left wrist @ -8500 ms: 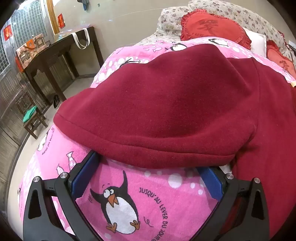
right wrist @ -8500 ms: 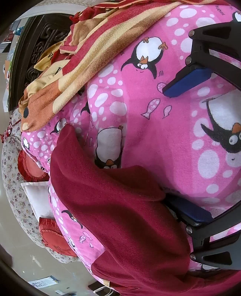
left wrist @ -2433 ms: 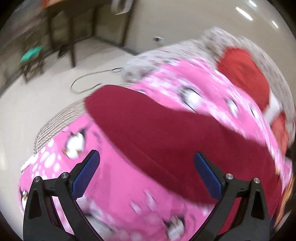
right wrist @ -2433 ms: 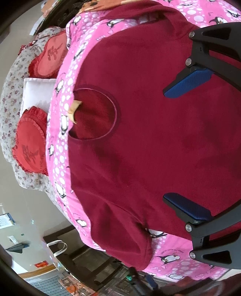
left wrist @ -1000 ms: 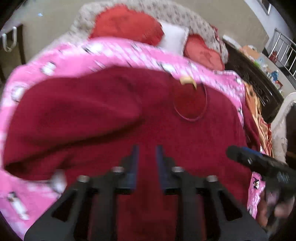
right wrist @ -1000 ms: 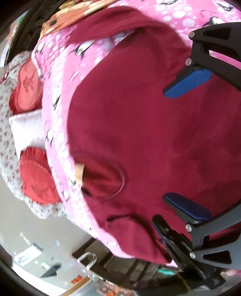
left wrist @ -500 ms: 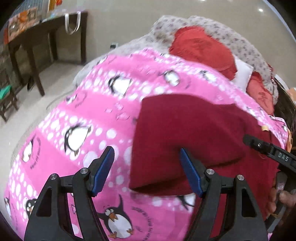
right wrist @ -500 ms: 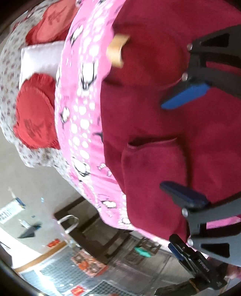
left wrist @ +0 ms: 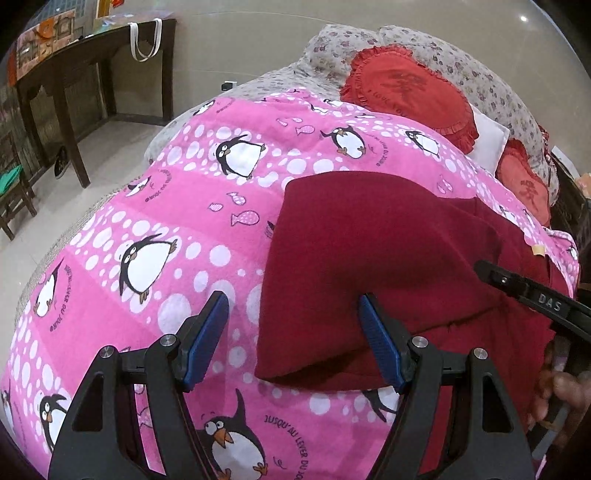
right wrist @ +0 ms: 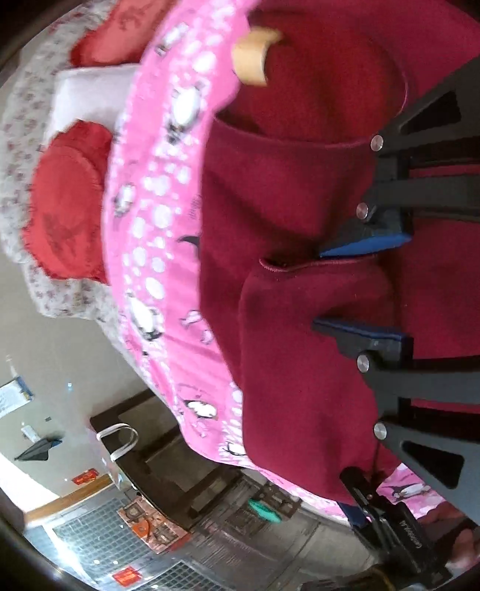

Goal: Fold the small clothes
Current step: 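Grasp the opposite side edge with the right gripper and fold it inward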

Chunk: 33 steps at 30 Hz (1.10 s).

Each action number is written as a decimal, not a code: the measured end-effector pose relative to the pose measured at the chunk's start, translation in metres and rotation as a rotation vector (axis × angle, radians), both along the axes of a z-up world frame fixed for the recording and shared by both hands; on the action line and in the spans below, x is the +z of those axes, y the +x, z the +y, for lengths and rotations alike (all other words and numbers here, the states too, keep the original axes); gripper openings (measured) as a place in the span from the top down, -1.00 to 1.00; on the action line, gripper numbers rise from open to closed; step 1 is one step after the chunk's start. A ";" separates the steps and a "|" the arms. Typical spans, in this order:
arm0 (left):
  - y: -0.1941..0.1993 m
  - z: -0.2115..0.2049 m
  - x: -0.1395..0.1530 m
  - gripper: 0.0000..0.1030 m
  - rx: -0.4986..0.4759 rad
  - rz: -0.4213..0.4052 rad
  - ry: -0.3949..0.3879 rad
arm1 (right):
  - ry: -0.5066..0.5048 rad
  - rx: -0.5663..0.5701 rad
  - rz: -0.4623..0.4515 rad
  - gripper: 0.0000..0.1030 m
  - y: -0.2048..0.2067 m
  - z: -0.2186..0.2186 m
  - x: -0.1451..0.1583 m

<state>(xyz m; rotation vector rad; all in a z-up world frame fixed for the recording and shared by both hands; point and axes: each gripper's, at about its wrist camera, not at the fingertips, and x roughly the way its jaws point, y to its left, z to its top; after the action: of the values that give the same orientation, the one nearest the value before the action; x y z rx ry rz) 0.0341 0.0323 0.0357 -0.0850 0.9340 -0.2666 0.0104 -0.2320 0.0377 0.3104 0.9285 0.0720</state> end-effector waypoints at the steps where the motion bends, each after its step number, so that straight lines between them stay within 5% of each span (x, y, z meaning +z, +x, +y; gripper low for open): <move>1: 0.000 0.000 0.000 -0.42 0.000 0.001 0.001 | 0.009 -0.002 -0.005 0.35 0.002 -0.001 -0.002; 4: -0.001 0.000 0.004 -0.42 0.004 0.007 0.002 | -0.006 0.007 -0.022 0.53 0.000 0.002 0.001; 5: -0.002 0.002 0.006 -0.42 0.009 0.002 -0.002 | -0.021 0.007 -0.035 0.87 -0.003 0.002 0.005; 6: -0.003 0.004 0.009 -0.42 0.015 -0.006 -0.005 | -0.024 0.006 -0.052 0.92 -0.010 0.001 0.011; 18: -0.019 0.001 0.044 -0.42 0.007 -0.065 -0.075 | -0.031 -0.197 -0.244 0.92 -0.114 -0.078 0.098; 24: -0.027 -0.034 0.034 -0.42 -0.063 -0.048 -0.041 | -0.059 -0.379 -0.143 0.92 -0.159 -0.146 0.080; 33: -0.033 -0.068 0.017 -0.42 -0.137 -0.026 0.026 | -0.094 -0.517 -0.021 0.92 -0.186 -0.191 0.043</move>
<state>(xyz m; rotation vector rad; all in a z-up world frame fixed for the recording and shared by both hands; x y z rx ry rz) 0.0009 -0.0353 0.0532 0.0067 0.9190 -0.3810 -0.1752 -0.4231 0.0808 0.4522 0.8043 -0.4413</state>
